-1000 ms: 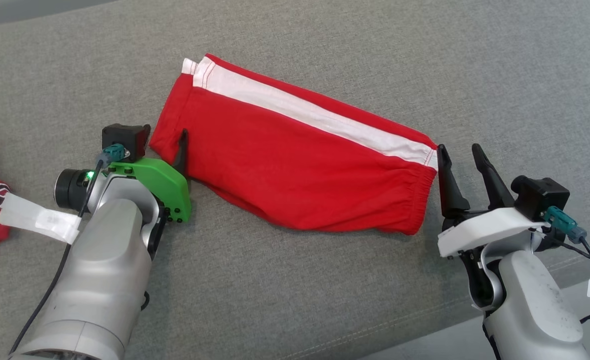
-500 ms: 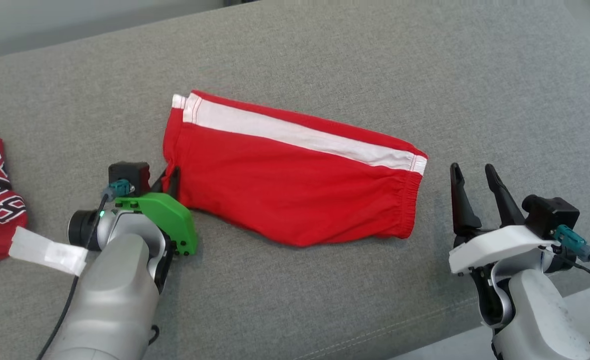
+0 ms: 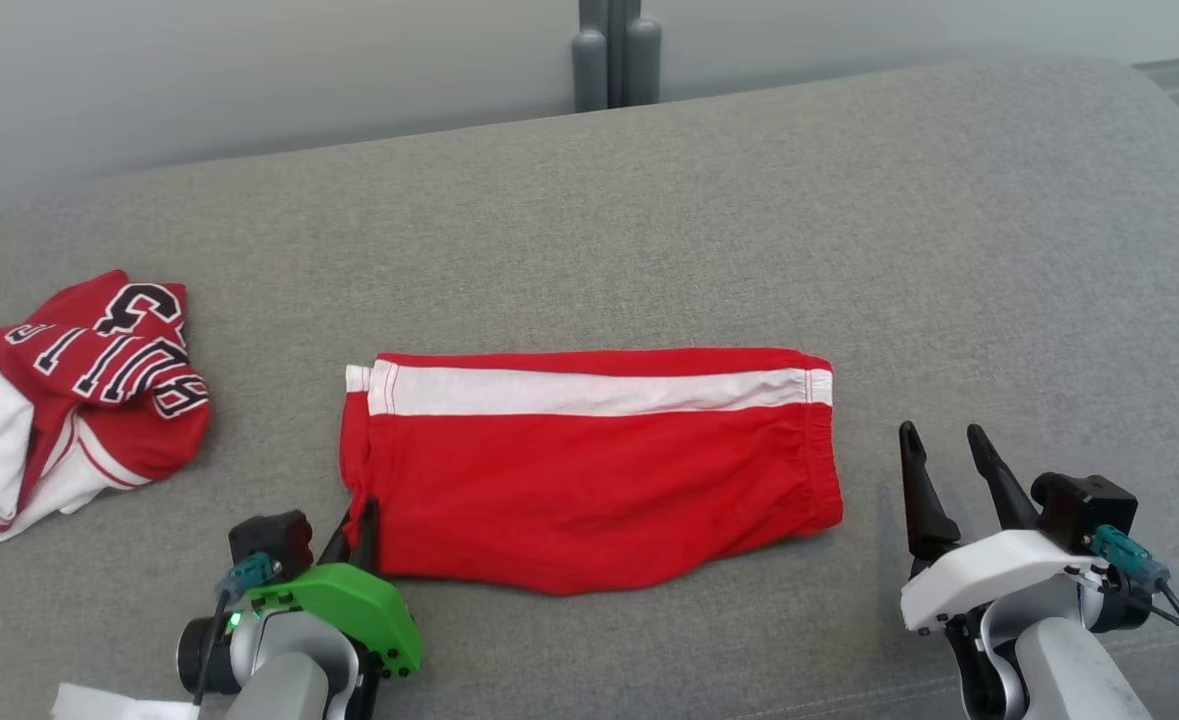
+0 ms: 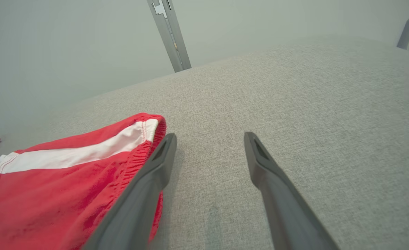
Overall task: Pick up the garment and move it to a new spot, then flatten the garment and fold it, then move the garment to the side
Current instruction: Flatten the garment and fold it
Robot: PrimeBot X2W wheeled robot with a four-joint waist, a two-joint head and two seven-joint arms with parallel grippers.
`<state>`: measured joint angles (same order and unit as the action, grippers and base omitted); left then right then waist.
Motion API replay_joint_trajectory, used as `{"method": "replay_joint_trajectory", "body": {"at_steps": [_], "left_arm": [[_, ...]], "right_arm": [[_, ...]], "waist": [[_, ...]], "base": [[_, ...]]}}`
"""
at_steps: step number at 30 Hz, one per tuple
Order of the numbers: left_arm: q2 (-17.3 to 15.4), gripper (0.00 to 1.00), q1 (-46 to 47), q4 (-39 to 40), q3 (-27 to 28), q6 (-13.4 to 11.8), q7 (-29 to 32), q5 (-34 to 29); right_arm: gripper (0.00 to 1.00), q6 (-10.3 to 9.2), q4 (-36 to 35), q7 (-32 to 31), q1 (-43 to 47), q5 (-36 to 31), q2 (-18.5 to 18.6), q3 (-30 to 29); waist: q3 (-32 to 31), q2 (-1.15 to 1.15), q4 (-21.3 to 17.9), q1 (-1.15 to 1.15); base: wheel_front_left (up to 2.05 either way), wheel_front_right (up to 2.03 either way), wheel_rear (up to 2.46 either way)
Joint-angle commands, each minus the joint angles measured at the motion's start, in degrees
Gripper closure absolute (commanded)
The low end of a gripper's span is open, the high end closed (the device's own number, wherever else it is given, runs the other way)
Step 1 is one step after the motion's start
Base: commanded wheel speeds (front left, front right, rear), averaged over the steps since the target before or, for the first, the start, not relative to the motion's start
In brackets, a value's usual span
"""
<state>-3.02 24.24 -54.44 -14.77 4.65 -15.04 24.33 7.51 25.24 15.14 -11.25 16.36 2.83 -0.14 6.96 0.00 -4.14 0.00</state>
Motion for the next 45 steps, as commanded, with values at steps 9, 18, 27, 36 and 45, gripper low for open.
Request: {"method": "replay_joint_trajectory", "body": {"at_steps": [9,18,27,36,45], "left_arm": [[0.06,0.00,-8.83,11.08,1.66,-2.26,-0.11,-0.56],[0.05,0.00,-10.36,16.04,1.05,-2.23,-0.11,-1.70],[0.05,0.00,-9.66,16.96,0.97,-2.10,-0.12,-2.88],[0.06,0.00,-9.63,17.16,1.39,-1.90,-0.12,-3.91],[0.06,0.00,-10.83,17.88,1.89,-1.46,-0.12,-4.13]], "right_arm": [[0.00,-0.04,-0.43,0.01,0.20,0.15,0.17,2.32],[0.00,-0.05,7.89,0.02,-2.92,-1.24,0.22,5.71],[0.00,-0.05,20.21,0.01,-7.41,-2.07,0.18,3.94],[0.96,0.20,26.42,-0.51,-7.51,6.02,-0.68,13.08],[1.00,-0.14,25.52,-0.17,-9.98,7.34,2.95,10.12]], "waist": [[-2.80,0.00,7.69,0.00],[-1.27,0.00,11.23,0.00],[0.79,0.00,14.58,0.00],[0.73,0.00,15.92,0.00],[0.38,0.00,15.68,0.00]], "base": [[0.00,0.00,0.00],[0.00,0.00,0.00],[0.00,0.00,0.00],[0.00,0.00,0.00],[0.00,0.00,0.00]]}}
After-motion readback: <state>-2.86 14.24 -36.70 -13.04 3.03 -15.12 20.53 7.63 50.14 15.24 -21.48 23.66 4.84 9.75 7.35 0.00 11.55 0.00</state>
